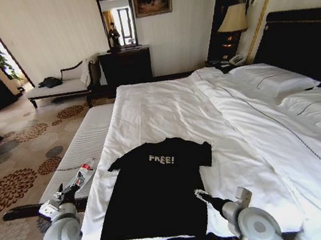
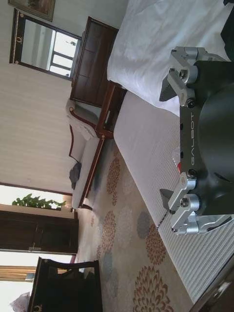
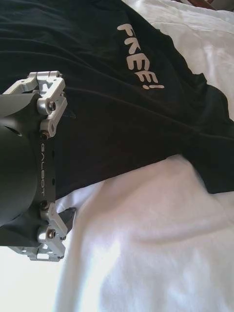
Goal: Fold the clothes on the bed.
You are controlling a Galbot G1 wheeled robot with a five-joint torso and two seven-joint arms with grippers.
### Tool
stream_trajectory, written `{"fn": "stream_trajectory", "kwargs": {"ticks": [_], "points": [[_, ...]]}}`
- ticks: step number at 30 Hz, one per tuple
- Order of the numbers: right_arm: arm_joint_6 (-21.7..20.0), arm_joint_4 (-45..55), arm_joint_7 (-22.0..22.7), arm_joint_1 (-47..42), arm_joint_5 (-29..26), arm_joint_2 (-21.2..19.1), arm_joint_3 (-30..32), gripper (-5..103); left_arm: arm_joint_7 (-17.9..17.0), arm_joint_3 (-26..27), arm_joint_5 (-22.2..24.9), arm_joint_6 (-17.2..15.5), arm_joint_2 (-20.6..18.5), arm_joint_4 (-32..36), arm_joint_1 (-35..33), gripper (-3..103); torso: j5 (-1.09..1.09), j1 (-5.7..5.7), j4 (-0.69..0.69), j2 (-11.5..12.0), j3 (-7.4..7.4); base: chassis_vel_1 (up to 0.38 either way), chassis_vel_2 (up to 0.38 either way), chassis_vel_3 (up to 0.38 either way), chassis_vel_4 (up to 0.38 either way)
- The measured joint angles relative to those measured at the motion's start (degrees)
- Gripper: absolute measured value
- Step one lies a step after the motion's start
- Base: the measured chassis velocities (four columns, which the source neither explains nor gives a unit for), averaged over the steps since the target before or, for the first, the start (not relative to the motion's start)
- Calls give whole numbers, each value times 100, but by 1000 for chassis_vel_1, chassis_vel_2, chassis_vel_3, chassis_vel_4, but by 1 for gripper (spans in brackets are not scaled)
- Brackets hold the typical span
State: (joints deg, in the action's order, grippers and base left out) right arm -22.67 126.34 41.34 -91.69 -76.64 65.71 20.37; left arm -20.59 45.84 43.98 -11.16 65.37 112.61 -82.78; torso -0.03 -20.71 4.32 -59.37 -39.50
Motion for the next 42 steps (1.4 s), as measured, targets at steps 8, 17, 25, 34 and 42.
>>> {"fn": "stream_trajectory", "kwargs": {"ticks": [8,17,25,34,42], "points": [[150,-120,-107,43,195,24,41,100,0,63,29,24,-8,5,-52,100,-1,0,0,0,0,0,0,0,0],[182,-52,-141,-18,188,167,-26,79,0,21,11,29,37,11,-45,100,-1,0,1,0,0,0,0,0,0],[261,-149,-150,-68,352,216,-207,47,2,19,6,40,44,2,-49,100,0,0,1,0,0,0,0,0,0],[317,-260,-150,-71,406,157,-195,25,3,15,6,53,49,-75,-14,100,0,-1,1,1,0,0,0,0,0],[351,-214,-120,-123,380,48,-150,1,3,-26,6,53,50,-136,58,100,0,-1,0,1,0,0,0,0,0]]}}
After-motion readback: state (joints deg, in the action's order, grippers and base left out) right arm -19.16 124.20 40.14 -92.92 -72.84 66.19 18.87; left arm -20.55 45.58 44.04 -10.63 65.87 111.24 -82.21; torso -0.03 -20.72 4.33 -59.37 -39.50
